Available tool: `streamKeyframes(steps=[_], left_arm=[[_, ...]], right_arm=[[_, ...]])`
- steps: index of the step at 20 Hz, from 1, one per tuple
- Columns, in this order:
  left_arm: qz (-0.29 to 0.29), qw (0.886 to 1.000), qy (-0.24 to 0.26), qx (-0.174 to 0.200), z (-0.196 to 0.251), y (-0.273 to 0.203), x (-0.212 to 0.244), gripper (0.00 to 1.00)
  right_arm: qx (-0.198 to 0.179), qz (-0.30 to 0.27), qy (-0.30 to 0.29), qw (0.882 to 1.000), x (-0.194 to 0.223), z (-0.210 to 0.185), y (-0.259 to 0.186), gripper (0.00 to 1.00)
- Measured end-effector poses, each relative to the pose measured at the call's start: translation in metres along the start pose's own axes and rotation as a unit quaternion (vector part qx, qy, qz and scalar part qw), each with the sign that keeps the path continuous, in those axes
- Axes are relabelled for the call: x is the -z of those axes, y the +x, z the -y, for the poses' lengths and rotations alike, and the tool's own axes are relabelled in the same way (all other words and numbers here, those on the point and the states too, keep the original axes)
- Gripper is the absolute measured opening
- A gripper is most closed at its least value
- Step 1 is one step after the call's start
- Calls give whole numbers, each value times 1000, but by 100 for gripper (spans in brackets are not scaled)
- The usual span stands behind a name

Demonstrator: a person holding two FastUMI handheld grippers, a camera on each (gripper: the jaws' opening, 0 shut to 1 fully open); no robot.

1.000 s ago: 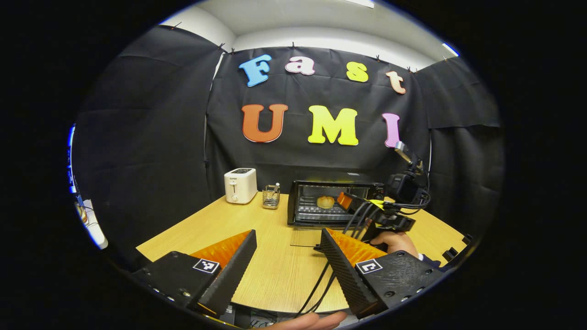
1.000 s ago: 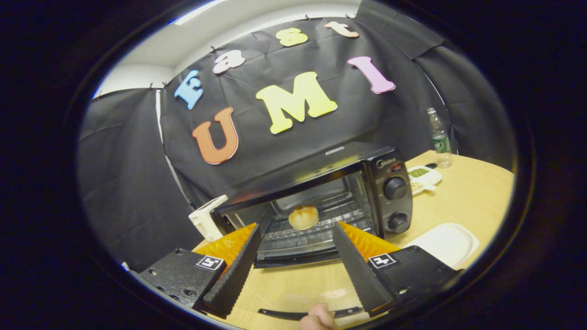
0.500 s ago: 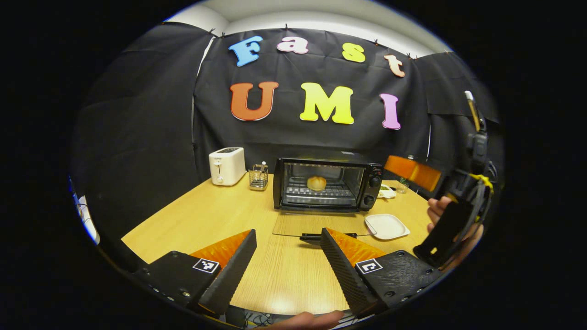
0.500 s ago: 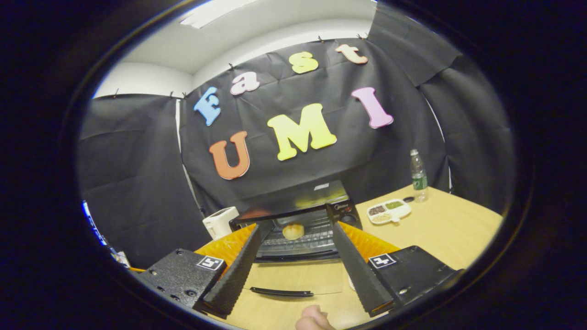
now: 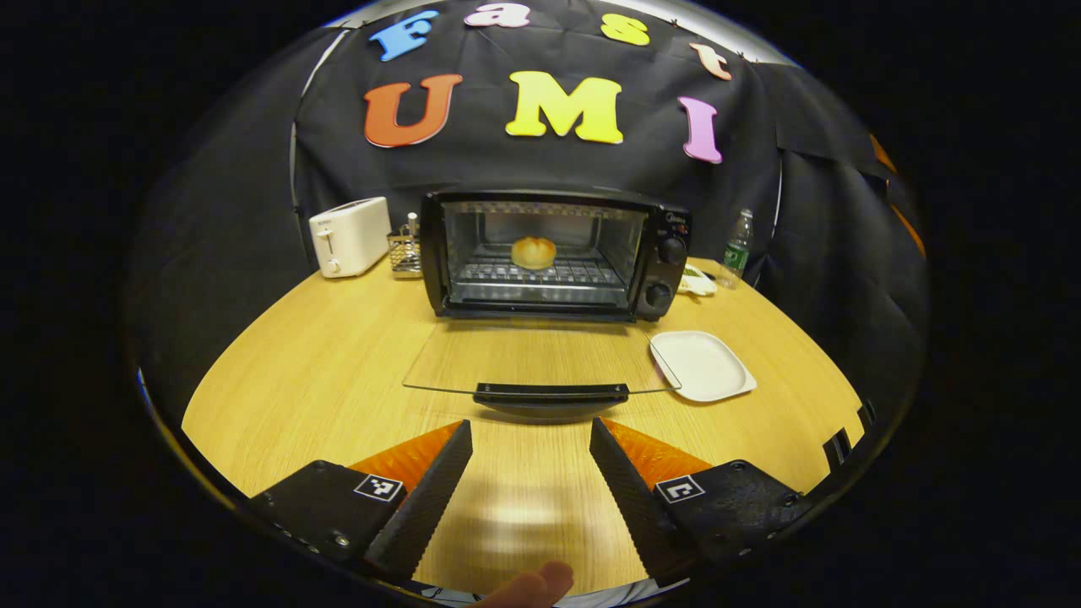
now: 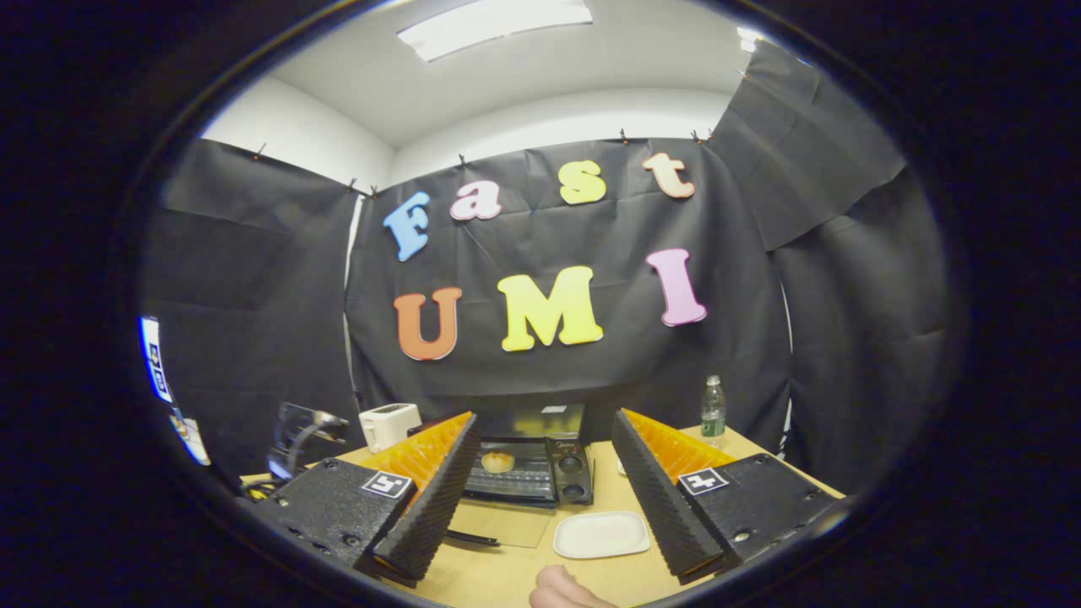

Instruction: Open the electric oven with the left hand, put the food in, and close the electric oven.

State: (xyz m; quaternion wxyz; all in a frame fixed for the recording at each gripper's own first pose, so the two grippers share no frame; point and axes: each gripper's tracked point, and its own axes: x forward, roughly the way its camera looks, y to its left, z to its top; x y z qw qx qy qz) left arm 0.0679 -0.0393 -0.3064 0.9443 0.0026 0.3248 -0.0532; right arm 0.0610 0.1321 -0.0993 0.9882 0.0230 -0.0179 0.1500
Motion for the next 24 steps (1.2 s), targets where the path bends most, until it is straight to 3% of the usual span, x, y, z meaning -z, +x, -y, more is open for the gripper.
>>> streamKeyframes(steps=[4,7,14,24], left_arm=[[-41,999,21,-18,4,26,11,93],[-60,998,11,-21,9,47,15,93],[-96,995,3,-20,6,68,19,93],[-54,998,17,-31,5,59,-8,94]], right_arm=[[16,-38,-20,999,10,28,-21,95],[23,-56,-35,998,13,42,-30,96],[41,-33,-32,998,1,77,-46,96],[53,-29,-15,998,-2,106,-54,96]])
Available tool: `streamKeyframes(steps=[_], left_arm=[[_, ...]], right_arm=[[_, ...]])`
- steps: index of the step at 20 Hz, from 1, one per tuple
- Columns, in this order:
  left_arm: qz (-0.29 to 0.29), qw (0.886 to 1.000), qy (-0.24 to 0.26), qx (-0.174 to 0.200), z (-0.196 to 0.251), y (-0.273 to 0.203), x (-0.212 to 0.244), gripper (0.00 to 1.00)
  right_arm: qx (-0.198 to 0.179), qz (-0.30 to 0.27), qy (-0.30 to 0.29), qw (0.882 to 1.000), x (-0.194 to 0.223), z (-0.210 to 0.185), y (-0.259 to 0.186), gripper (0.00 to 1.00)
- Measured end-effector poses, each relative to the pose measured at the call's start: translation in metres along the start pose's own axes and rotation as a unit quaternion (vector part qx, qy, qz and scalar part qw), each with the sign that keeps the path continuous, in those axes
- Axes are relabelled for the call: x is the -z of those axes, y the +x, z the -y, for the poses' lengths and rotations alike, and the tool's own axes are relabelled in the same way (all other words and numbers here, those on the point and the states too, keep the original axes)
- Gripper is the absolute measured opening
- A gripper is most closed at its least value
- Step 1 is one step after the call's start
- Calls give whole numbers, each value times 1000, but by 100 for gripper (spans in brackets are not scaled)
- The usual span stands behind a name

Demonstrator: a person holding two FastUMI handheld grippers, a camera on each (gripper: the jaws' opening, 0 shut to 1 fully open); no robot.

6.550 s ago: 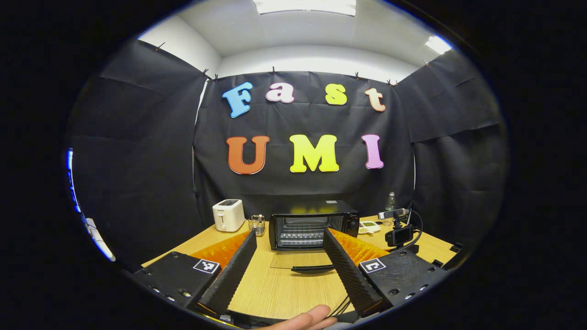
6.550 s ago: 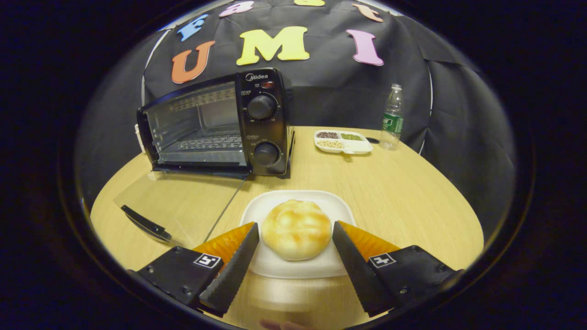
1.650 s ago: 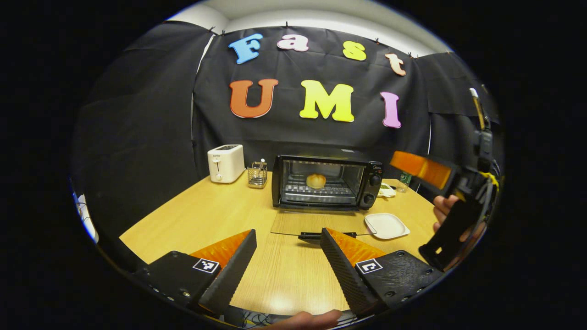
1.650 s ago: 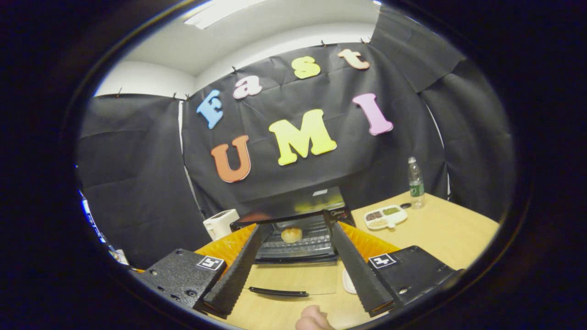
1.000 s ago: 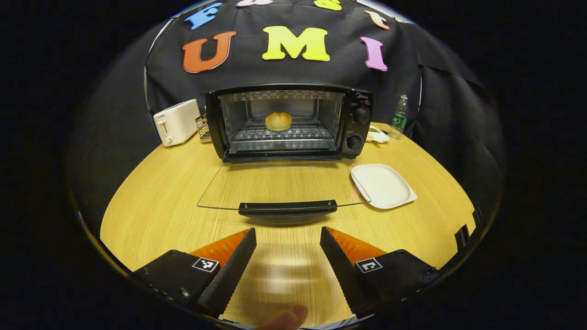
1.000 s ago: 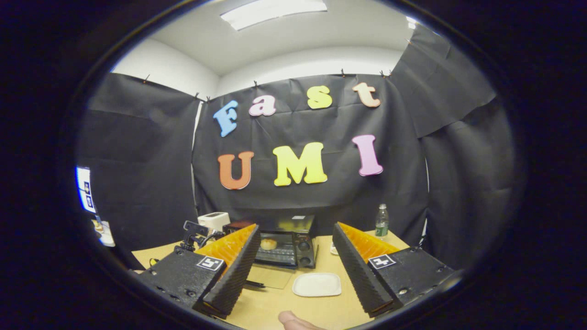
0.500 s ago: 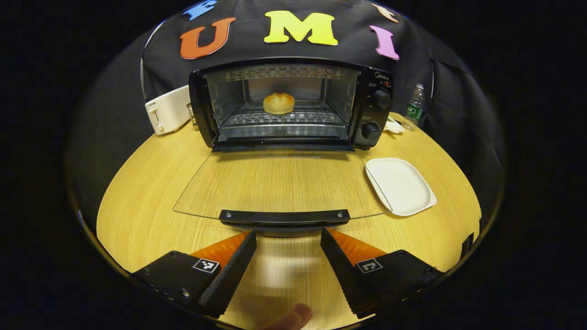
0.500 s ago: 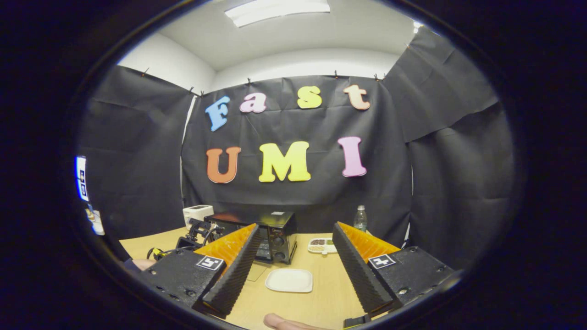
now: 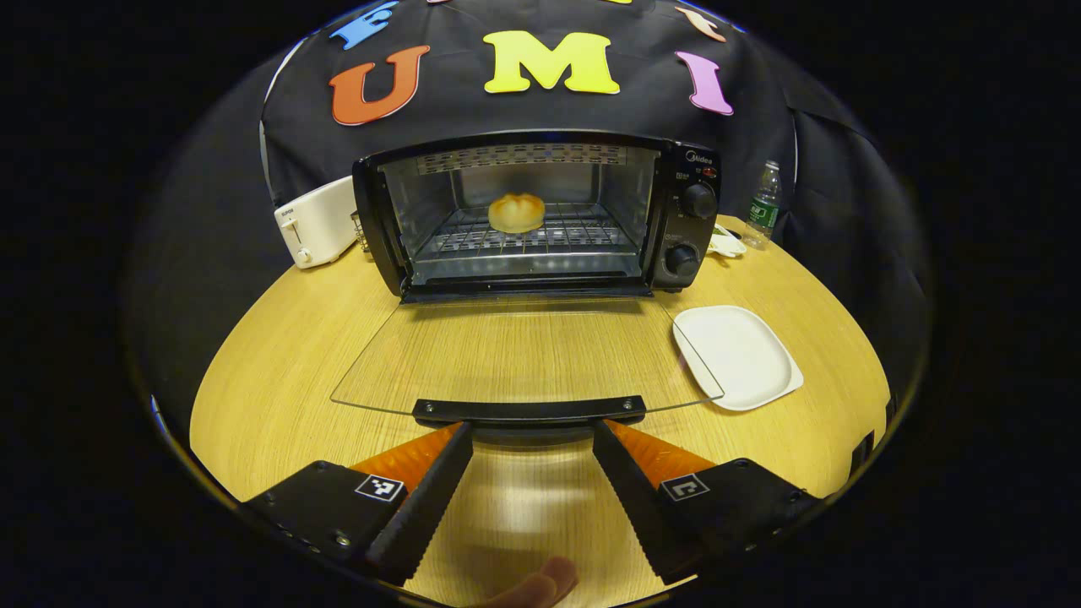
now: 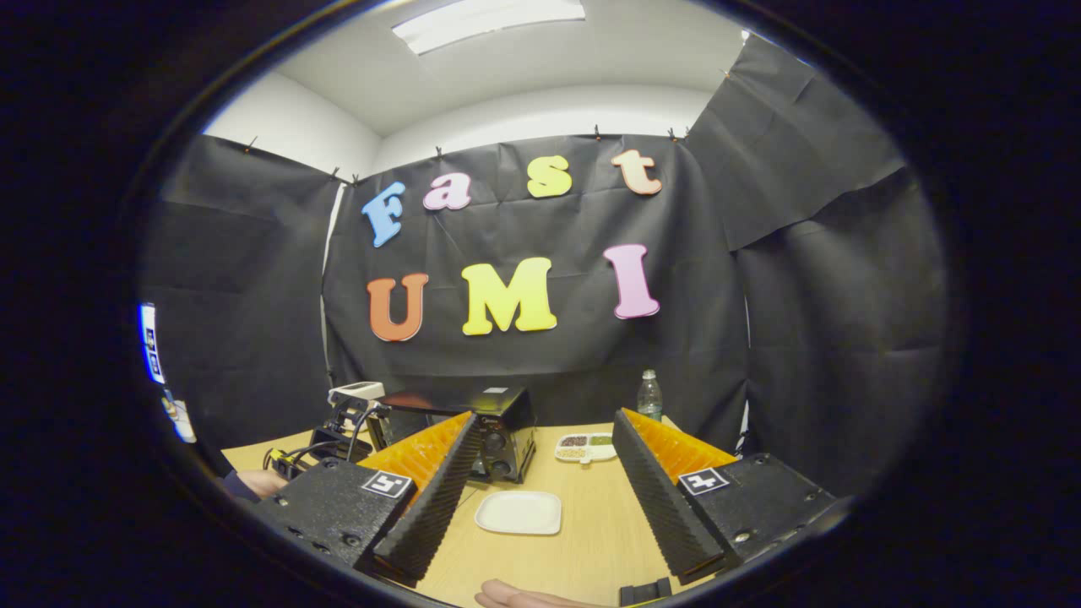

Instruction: Open the electric oven with the left hand, put the food in, and close the electric oven.

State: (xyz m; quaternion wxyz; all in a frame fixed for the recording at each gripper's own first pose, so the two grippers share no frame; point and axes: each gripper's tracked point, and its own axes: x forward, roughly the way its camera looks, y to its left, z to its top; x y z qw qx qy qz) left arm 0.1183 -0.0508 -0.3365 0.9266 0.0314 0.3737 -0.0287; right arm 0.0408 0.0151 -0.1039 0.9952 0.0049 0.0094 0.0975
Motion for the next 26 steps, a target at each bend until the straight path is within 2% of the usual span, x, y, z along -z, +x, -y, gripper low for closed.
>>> streamKeyframes(steps=[4,16,19,20,21,22,26], left_arm=[[32,999,-4,6,-1,-9,-18,95],[69,998,11,7,-4,-19,-57,96],[95,995,27,6,-6,-23,-80,96],[102,994,30,5,-6,-23,-87,100],[111,993,34,5,-6,-23,-96,96],[122,992,37,4,-6,-24,-105,100],[172,984,42,3,-11,-21,-141,96]], right_arm=[[-1,-3,4,1000,2,-1,-1,96],[-2,-14,5,1000,7,-1,1,96],[3,-10,2,1000,5,3,0,96],[6,-11,-3,1000,4,5,0,96],[11,-11,-4,1000,5,8,0,96],[13,-13,-5,1000,5,10,2,96],[18,-12,-4,1000,4,12,3,96]])
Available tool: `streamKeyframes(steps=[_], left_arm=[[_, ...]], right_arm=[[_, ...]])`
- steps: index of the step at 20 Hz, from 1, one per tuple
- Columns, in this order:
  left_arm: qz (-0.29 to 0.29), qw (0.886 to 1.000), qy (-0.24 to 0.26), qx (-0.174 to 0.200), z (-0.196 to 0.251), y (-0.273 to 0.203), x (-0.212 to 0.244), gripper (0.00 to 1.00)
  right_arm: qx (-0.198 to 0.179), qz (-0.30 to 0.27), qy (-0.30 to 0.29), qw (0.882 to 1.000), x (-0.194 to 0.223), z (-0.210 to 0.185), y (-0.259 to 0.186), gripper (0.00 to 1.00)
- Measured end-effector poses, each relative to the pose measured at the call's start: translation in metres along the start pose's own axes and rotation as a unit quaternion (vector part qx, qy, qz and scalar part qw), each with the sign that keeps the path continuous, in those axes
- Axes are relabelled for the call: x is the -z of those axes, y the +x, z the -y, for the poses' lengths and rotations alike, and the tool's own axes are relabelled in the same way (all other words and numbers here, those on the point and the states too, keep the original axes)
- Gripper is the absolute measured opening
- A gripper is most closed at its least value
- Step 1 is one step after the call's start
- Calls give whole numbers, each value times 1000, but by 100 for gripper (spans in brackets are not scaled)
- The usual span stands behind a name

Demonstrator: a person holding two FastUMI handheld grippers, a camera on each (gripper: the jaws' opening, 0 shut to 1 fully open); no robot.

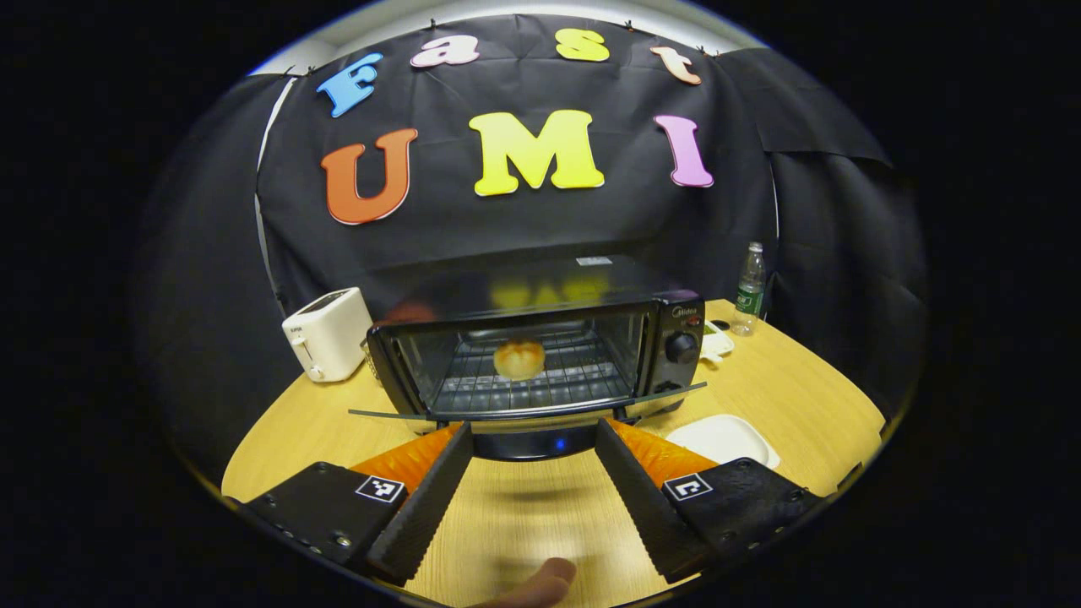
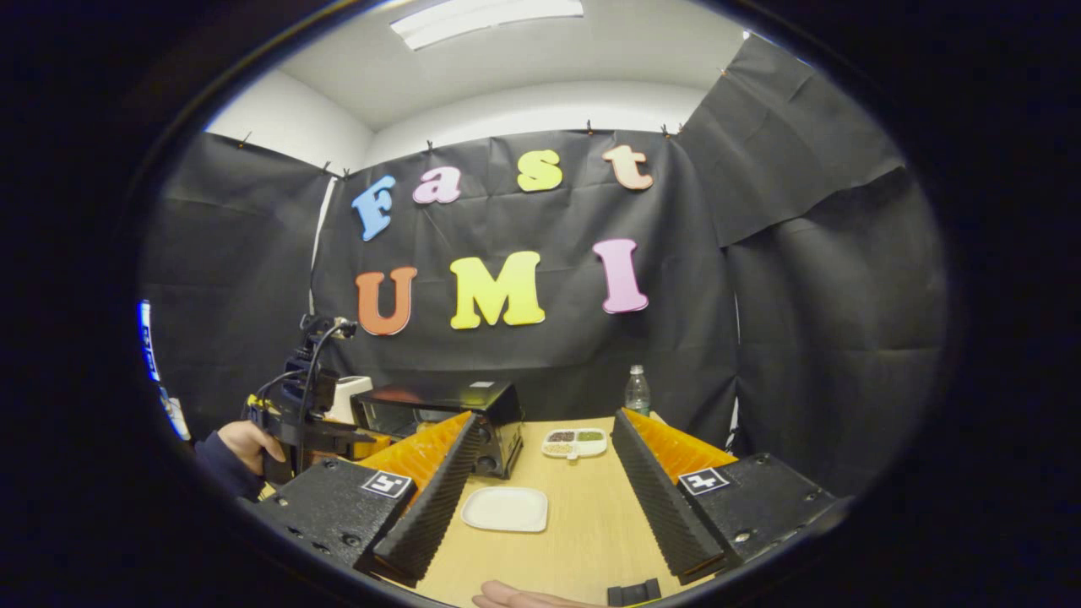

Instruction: Open the electric oven with the left hand, put the food in, and close the electric oven.

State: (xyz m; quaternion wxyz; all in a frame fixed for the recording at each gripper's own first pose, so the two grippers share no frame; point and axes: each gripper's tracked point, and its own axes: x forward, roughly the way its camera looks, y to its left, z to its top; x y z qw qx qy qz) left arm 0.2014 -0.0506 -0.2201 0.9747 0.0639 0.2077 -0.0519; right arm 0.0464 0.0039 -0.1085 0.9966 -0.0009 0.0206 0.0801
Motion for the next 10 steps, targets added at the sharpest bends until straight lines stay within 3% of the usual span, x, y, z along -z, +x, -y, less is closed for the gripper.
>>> streamKeyframes(steps=[5,10], left_arm=[[53,998,-11,-20,-20,8,-27,96],[95,994,-39,-31,-27,-34,-40,96]], right_arm=[[9,-2,-1,1000,2,6,1,96],[14,8,-3,1000,-5,7,-4,96]])
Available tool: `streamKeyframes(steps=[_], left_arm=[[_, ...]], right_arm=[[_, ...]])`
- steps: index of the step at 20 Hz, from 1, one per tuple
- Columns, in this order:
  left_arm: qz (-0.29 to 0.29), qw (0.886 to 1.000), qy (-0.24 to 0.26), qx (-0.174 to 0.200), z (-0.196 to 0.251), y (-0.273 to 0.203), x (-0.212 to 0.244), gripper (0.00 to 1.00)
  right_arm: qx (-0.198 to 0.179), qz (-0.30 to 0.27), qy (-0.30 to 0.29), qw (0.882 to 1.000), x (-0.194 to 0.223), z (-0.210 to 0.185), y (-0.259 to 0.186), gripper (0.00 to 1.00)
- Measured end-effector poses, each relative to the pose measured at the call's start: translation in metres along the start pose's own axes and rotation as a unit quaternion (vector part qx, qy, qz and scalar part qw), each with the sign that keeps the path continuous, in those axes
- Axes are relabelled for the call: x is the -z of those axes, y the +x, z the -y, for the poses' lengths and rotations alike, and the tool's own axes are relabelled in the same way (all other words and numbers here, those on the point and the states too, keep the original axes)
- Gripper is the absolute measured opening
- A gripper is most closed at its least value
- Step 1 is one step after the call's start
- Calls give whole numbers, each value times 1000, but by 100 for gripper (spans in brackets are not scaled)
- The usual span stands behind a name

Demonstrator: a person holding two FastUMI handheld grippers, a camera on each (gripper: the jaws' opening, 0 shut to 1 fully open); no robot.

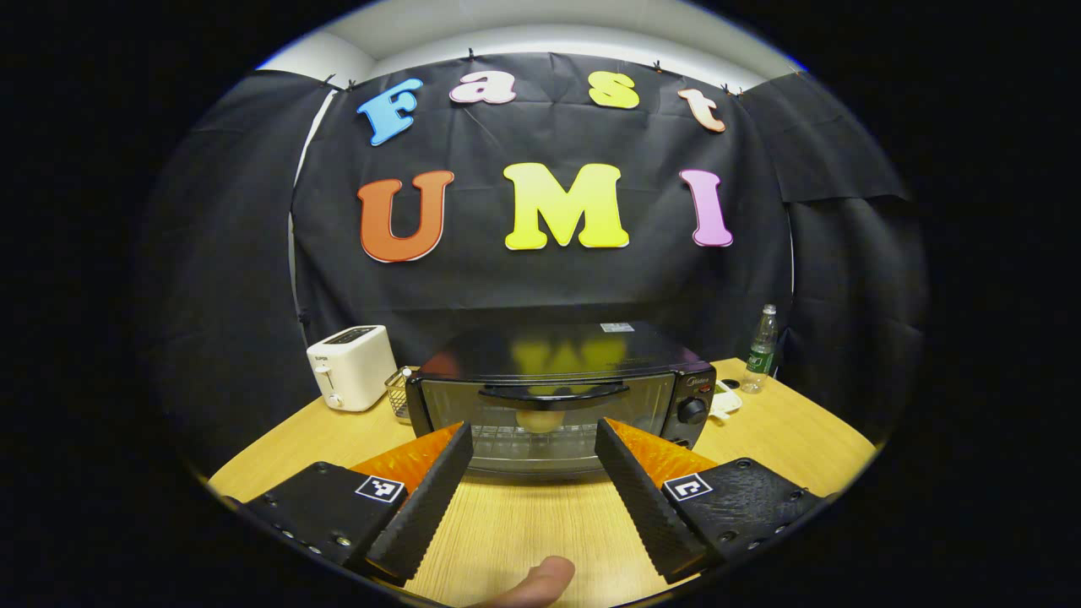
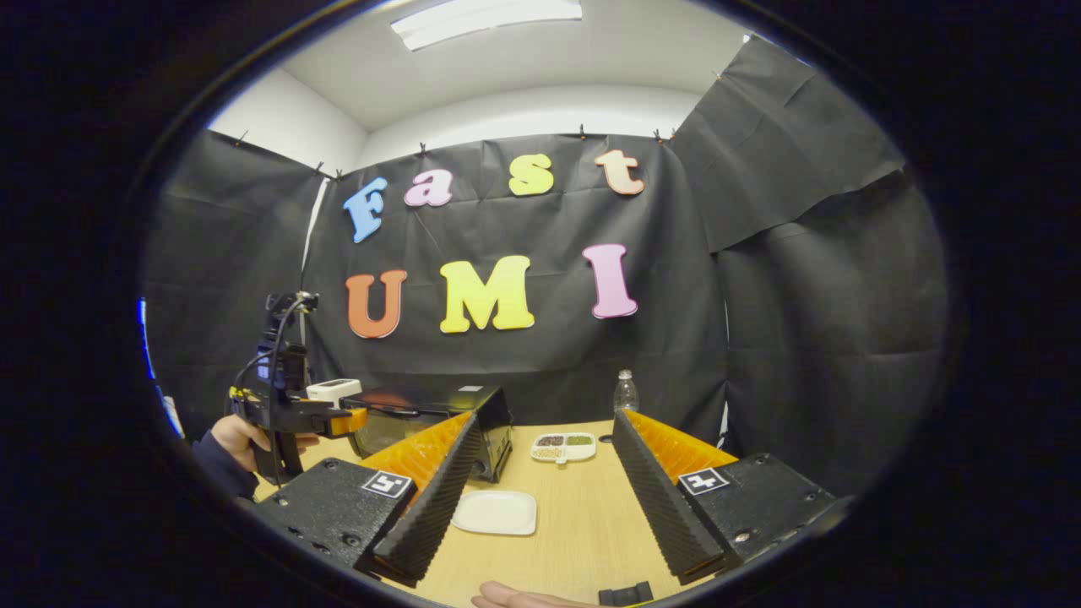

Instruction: Open the electric oven with the left hand, put the food in, and close the electric oven.

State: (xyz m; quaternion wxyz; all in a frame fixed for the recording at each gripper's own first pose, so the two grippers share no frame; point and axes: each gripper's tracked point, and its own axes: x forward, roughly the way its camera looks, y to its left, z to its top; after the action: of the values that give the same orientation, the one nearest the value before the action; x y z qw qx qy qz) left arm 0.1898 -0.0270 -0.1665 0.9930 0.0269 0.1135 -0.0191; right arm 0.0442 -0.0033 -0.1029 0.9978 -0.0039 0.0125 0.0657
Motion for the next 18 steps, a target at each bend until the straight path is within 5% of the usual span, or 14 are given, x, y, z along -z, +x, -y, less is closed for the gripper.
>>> streamKeyframes(steps=[11,18], left_arm=[[90,996,-21,9,11,-154,-70,95],[101,995,-15,18,21,-202,-66,95]], right_arm=[[24,36,-10,999,-22,16,-15,96],[19,9,8,1000,-25,15,-30,96]])
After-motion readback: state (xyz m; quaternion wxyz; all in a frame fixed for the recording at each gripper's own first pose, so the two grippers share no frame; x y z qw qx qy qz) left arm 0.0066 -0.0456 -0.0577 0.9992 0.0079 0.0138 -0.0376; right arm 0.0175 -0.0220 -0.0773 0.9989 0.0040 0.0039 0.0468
